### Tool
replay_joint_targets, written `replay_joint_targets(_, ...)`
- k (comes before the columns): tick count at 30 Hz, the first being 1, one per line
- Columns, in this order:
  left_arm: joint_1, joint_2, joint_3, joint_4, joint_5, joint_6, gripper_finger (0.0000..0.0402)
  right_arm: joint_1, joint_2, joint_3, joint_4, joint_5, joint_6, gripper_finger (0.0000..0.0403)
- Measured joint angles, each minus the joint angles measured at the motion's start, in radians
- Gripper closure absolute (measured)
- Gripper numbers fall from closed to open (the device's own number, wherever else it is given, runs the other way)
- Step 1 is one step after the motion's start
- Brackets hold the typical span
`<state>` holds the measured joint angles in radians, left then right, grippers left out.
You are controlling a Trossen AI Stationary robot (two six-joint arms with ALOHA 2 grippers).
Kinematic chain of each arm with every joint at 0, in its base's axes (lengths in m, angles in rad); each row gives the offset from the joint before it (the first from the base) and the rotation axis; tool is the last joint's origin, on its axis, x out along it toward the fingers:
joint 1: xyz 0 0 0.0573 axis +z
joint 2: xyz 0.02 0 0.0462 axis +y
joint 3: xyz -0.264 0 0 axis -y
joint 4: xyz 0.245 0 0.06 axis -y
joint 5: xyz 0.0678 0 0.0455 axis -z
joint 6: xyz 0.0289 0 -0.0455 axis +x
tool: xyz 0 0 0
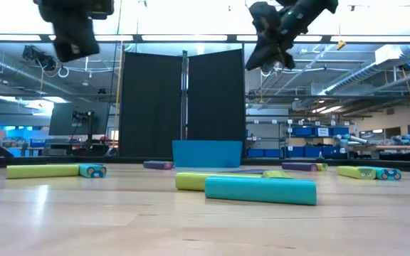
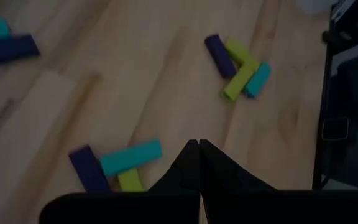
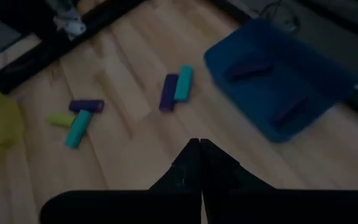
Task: Sort blocks
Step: Put the yellow green block into the yellow bin
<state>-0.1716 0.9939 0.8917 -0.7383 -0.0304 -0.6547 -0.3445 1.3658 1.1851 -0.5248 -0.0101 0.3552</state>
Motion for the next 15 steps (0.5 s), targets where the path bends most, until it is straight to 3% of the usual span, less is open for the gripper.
replay_joint_targets(5,-0.131,0.012,0.000,-0.053,-0.086,-0.163,0.0399,-0.032,-0.045,0.000,-0.010,0.016,-0.025,0.0398)
replay_joint_targets(15,-0.217,0.135,0.000,-0.068,-0.073,-0.323,0.0358,-0.053,-0.057,0.000,-0.014,0.013,-0.071,0.0398)
